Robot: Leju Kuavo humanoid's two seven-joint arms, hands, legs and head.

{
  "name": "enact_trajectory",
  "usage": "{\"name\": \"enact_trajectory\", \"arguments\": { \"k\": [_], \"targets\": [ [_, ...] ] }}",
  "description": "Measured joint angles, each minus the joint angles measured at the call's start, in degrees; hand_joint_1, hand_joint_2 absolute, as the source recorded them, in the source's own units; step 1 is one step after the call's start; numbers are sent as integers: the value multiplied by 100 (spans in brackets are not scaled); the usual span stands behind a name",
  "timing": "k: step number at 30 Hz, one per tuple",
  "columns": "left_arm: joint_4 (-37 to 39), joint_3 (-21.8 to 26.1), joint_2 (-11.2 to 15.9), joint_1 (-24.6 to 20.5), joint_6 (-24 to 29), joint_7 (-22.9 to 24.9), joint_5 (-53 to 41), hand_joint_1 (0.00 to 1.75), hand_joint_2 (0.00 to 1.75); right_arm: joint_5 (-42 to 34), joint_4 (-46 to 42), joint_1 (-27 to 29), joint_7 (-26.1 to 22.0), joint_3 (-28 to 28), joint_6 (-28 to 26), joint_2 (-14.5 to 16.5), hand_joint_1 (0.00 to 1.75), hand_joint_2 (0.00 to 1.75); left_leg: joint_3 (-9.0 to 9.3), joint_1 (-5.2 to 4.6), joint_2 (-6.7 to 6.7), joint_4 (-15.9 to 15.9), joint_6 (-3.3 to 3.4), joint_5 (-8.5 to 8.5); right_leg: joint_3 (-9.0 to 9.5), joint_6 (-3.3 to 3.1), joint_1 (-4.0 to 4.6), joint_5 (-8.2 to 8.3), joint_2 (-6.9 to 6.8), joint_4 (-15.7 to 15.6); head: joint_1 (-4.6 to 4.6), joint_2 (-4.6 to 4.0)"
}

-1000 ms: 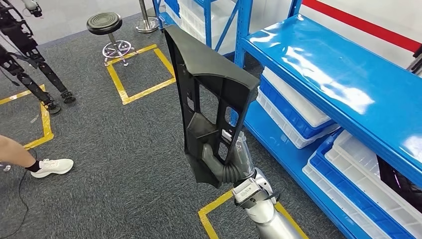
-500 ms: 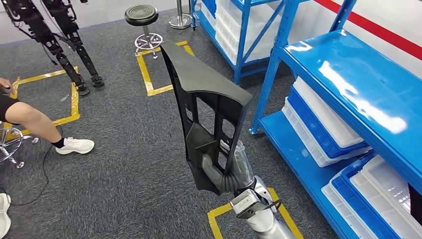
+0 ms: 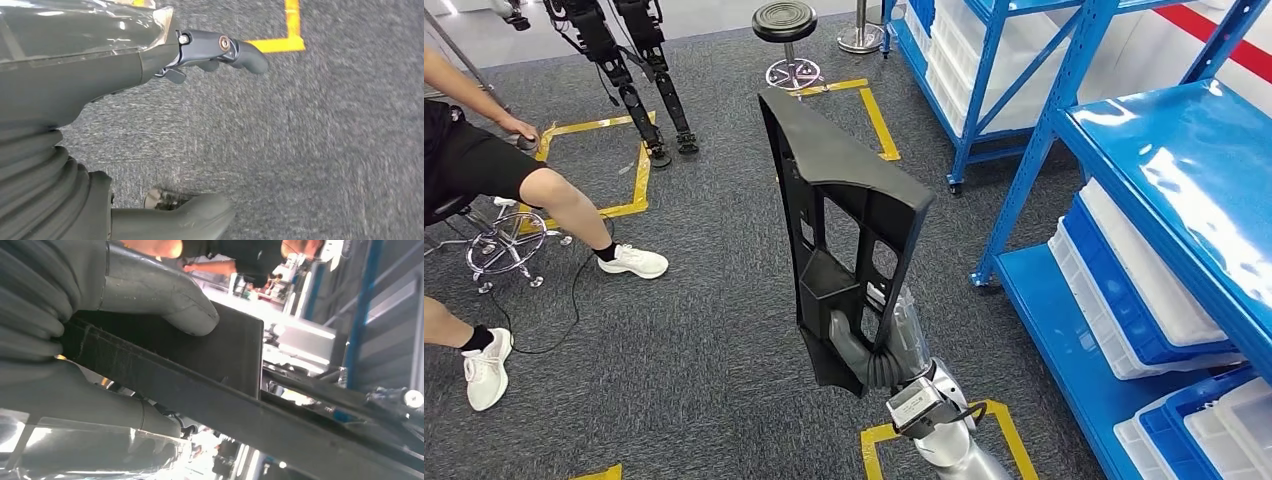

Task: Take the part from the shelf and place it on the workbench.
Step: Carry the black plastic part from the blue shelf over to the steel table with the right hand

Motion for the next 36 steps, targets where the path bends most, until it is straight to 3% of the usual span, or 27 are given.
{"name": "enact_trajectory", "arguments": {
  "k": [2,3,4,6,8,10,12,14,15,17,19,20,22,23,24,25,27,28,30,31,33,34,35,36],
  "targets": [
    [5,-1,-2,-15,1,-3,0,0,175,1,13,2,-3,-4,1,11,175,175,-389,5,253,772,-35,-354,0,-55,48,-17,-153,-1,-8,0],
    [10,-1,-7,-13,0,-3,0,0,175,1,23,4,-3,-5,1,12,175,175,-536,9,290,1055,-39,-441,-1,-71,70,-25,-233,0,-8,1],
    [15,-1,-11,-7,1,-3,2,0,175,0,33,3,-3,-5,2,14,175,175,-581,10,304,1136,-32,-424,-2,-82,88,-33,-309,0,-8,1],
    [21,5,-11,2,12,-5,16,0,175,-2,46,-3,-10,-5,5,25,175,175,-319,-4,354,641,20,-132,7,-98,117,-47,-441,-1,-8,0],
    [20,20,-1,-3,24,-17,47,0,175,-10,54,-30,-34,-5,14,54,175,175,96,-63,577,-124,110,127,24,-94,147,-66,-540,-5,-4,0],
    [20,40,10,-10,30,-40,73,0,175,-27,69,-65,-65,-5,23,81,175,175,257,-127,708,-440,176,180,35,-67,158,-82,-622,-14,-2,0],
    [20,75,25,-8,43,-57,99,0,175,-41,91,-86,-86,-5,35,106,175,175,283,-149,599,-492,214,208,62,-28,160,-95,-710,-43,-4,1],
    [21,113,22,1,72,-68,135,0,175,-52,113,-114,-114,-3,59,128,175,175,391,-122,473,-640,257,279,49,7,161,-176,-570,79,-1,-1],
    [21,129,16,-2,85,-72,151,0,175,-60,123,-133,-134,-1,74,135,175,175,447,-98,405,-713,282,317,-21,11,161,-267,-427,271,3,-1],
    [22,158,-2,-20,98,-73,173,0,175,-92,165,-150,-169,3,106,121,175,175,472,-73,258,-750,308,341,-361,-15,133,-530,-153,975,9,-2],
    [23,188,-21,-18,102,-72,178,0,175,-157,226,-149,-188,3,150,98,175,175,470,-62,78,-745,308,340,-651,25,97,-641,-89,1448,15,-2],
    [24,204,-32,-11,102,-74,181,0,175,-200,251,-156,-198,3,179,90,175,175,469,-53,-11,-736,298,335,-651,83,73,-559,-82,1373,15,-2],
    [25,237,-52,-2,99,-88,186,0,175,-270,279,-189,-226,4,235,84,175,175,458,-23,-181,-678,243,304,-390,236,-1,-225,4,717,17,-2],
    [25,250,-55,-6,96,-100,187,0,175,-297,287,-214,-237,5,260,86,175,175,431,-19,-256,-614,195,271,-253,276,-31,-88,85,385,19,-2],
    [23,257,-55,-11,90,-116,186,0,175,-315,291,-242,-241,7,285,87,175,175,398,-12,-313,-556,148,243,-154,275,-50,-3,145,166,18,-2],
    [22,260,-53,-15,76,-133,183,0,175,-329,290,-272,-228,7,309,90,175,175,362,-5,-359,-516,106,224,-112,243,-46,27,186,65,18,-2],
    [21,262,-51,-21,35,-153,171,0,175,-339,272,-354,-164,6,359,100,175,175,317,29,-416,-505,47,226,-106,135,-18,42,117,61,14,-2],
    [21,262,-52,-24,12,-156,165,0,175,-338,257,-404,-123,5,379,113,175,175,300,40,-359,-485,25,214,-104,100,-13,52,81,54,13,-2],
    [21,263,-46,-59,-20,-149,161,0,175,-334,219,-482,-76,4,409,146,175,175,165,41,-72,-190,-14,50,-88,31,-16,61,-13,37,-3,-2],
    [21,264,-43,-87,-33,-138,164,0,175,-336,197,-499,-59,2,423,157,175,175,6,36,107,132,-29,-112,-81,6,6,53,-71,35,-12,-2],
    [21,266,-34,-130,-65,-109,169,0,175,-345,171,-507,-35,-3,446,163,175,175,-386,41,268,872,-42,-418,-79,-36,51,30,-204,35,-18,-2],
    [21,268,-34,-136,-78,-99,170,0,175,-349,168,-509,-23,-5,453,163,175,175,-509,42,291,1083,-36,-459,-76,-51,71,19,-271,35,-19,-2],
    [21,269,-33,-135,-87,-93,169,0,175,-351,166,-512,-13,-5,457,167,175,175,-513,39,305,1061,-15,-380,-68,-64,88,8,-335,35,-19,-2],
    [21,271,-29,-134,-92,-90,169,0,175,-351,161,-519,-7,-5,460,173,175,175,-407,27,332,834,18,-218,-55,-77,103,-4,-396,35,-19,-2]
  ]
}}
